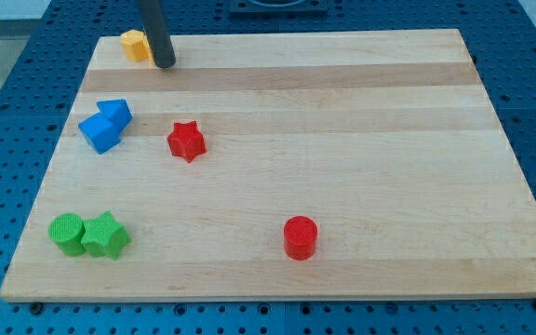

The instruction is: Push the yellow heart into yellow hexagon

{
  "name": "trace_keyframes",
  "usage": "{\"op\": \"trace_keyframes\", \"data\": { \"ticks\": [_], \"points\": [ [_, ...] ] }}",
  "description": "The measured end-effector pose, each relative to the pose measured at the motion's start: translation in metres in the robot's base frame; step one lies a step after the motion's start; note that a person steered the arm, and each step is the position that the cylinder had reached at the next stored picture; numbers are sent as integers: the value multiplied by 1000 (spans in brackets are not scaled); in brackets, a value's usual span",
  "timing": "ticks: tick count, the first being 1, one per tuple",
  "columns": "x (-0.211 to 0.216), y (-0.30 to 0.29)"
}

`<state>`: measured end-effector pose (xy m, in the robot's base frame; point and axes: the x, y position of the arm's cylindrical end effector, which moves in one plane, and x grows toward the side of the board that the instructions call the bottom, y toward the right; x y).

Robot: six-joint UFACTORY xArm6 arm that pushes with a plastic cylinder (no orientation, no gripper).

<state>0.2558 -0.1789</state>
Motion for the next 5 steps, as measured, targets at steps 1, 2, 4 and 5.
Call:
{"op": "trace_keyframes", "data": {
  "ticks": [1, 2, 4, 5],
  "points": [
    [35, 0],
    [79, 3],
    [124, 12],
    [155, 23]
  ]
}}
